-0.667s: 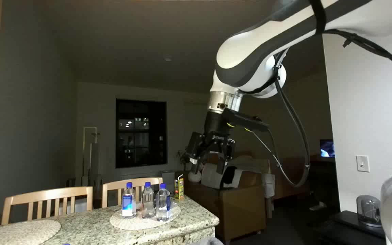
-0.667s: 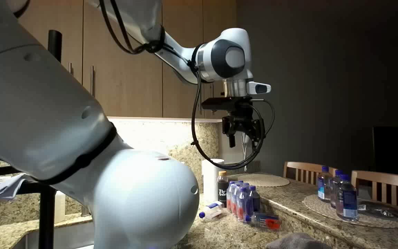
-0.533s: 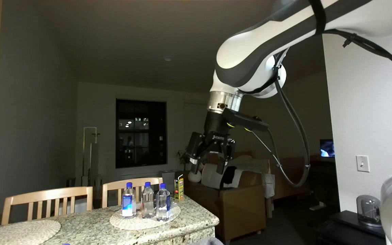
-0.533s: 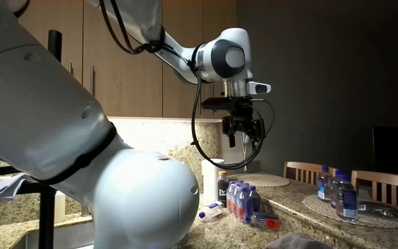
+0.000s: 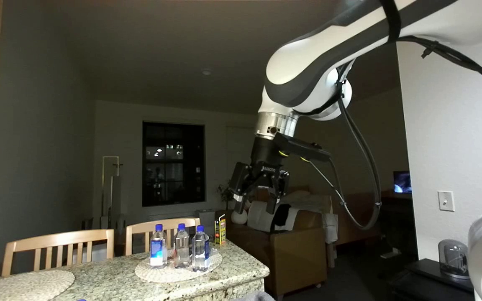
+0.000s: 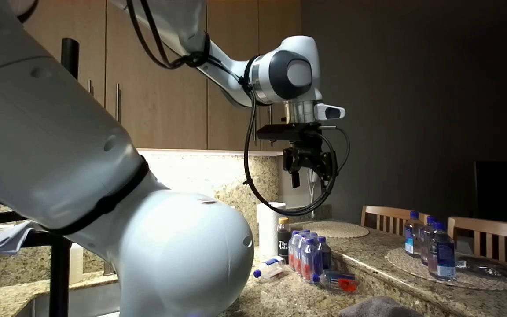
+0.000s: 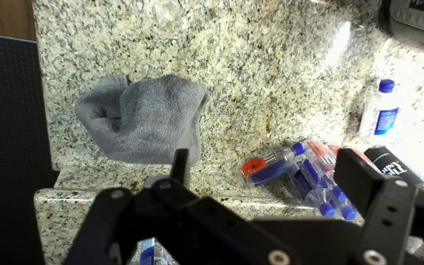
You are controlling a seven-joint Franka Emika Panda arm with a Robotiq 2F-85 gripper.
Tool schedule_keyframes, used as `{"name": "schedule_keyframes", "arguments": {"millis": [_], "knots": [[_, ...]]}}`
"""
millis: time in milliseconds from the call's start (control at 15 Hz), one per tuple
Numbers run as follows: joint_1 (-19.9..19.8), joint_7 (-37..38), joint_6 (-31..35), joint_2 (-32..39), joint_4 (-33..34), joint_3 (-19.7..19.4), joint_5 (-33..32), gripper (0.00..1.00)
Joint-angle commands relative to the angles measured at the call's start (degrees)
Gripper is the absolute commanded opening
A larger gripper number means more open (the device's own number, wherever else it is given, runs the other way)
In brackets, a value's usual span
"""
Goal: Move the cloth to the left on the counter
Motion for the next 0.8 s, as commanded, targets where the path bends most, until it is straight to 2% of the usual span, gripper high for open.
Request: {"name": "schedule_keyframes", "arguments": {"millis": [0, 333, 733], "knots": [[-0.63, -0.33, 0.96, 0.33, -0.03, 0.27, -0.30, 1.00], [-0.69, -2.06, 8.36, 5.76, 1.74, -0.04, -0.97, 1.00], [0.25, -5.83, 23.11, 19.44, 7.70, -1.37, -0.79, 1.00]]}}
